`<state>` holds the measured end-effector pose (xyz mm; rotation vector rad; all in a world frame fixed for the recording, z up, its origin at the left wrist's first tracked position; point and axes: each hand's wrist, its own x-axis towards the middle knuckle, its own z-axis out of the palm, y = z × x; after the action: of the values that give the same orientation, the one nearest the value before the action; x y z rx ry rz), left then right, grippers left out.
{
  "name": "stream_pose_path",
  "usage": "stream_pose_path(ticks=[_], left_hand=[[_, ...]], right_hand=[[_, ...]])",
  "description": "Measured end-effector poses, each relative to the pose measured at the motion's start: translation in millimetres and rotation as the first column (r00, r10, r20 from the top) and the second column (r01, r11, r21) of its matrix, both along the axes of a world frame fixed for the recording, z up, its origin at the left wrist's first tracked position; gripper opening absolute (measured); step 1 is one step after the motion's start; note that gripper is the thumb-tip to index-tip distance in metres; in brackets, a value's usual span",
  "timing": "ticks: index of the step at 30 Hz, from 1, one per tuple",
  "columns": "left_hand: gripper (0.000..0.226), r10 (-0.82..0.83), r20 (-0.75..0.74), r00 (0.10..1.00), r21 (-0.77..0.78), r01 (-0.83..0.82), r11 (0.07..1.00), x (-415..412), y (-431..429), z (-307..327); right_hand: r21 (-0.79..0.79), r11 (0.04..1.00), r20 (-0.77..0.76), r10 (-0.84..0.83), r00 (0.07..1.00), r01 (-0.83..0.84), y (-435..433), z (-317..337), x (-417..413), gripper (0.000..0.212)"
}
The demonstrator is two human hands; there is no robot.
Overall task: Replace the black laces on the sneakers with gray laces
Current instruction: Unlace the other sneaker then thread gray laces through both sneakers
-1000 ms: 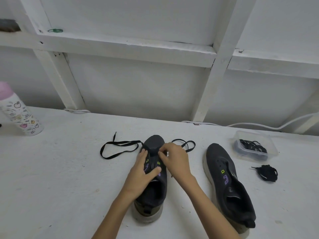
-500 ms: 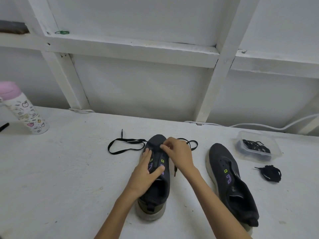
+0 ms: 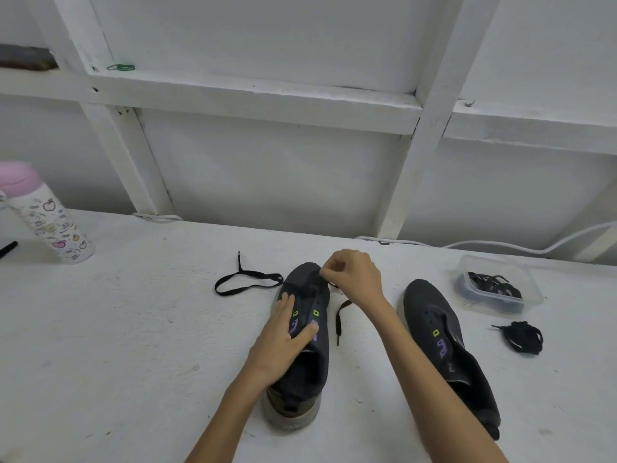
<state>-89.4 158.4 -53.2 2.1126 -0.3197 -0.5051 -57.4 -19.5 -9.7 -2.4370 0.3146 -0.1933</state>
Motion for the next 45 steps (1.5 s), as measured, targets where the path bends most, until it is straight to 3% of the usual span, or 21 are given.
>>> stream_pose_path(ticks=[8, 14, 17, 19, 24, 28, 33, 35, 38, 43, 45], left_hand=[[0.08, 0.005, 0.02, 1.0, 0.032, -0.006, 0.999, -1, -1, 0], [0.077, -0.027, 0.035, 0.999, 0.086, 0.024, 0.996, 0, -1, 0], [0.076, -0.02, 0.035, 0.999, 0.087, 0.017, 0.996, -1, -1, 0], [0.076, -0.015, 0.03, 0.999, 0.086, 0.012, 0.996, -1, -2, 0], [0.077, -0.003, 0.02, 1.0, 0.076, 0.002, 0.997, 0, -2, -1], [0.078, 0.002, 0.007, 1.0, 0.062, -0.003, 0.998, 0, -2, -2], [0.077, 0.003, 0.007, 1.0, 0.07, -0.004, 0.998, -1, -2, -1], [0.077, 0.005, 0.005, 1.0, 0.077, -0.005, 0.997, -1, -2, -1], [0.078, 0.01, 0.005, 1.0, 0.066, -0.01, 0.998, -1, -2, -1], [0.078, 0.016, 0.002, 1.0, 0.073, -0.016, 0.997, -1, -3, 0], [0.078, 0.008, 0.002, 1.0, 0.078, -0.009, 0.997, -1, -2, 0]], right_hand=[[0.224, 0.973, -0.163, 0.088, 0.983, -0.05, -8, -16, -12, 0.024], [0.301, 0.953, -0.103, 0.075, 0.992, -0.041, -2, -12, -12, 0.015], [0.524, 0.851, -0.03, -0.016, 0.999, 0.029, -5, 2, -6, 0.013], [0.591, 0.806, -0.01, -0.039, 0.999, 0.037, -5, 2, -7, 0.012], [0.537, 0.843, -0.085, 0.075, 0.994, -0.017, 1, -17, -22, 0.017], [0.436, 0.9, -0.044, 0.023, 0.999, -0.002, 0, -15, -16, 0.017], [0.726, 0.686, 0.092, -0.162, 0.982, 0.045, -9, 12, -7, 0.016], [0.754, 0.656, 0.074, -0.152, 0.986, 0.045, -7, 8, -9, 0.012], [0.694, 0.717, -0.012, -0.078, 0.997, 0.064, 2, -13, -19, 0.017], [0.529, 0.847, 0.007, -0.071, 0.997, 0.057, 9, -32, -20, 0.02], [0.546, 0.835, 0.034, -0.094, 0.995, 0.06, 6, -17, -15, 0.021]])
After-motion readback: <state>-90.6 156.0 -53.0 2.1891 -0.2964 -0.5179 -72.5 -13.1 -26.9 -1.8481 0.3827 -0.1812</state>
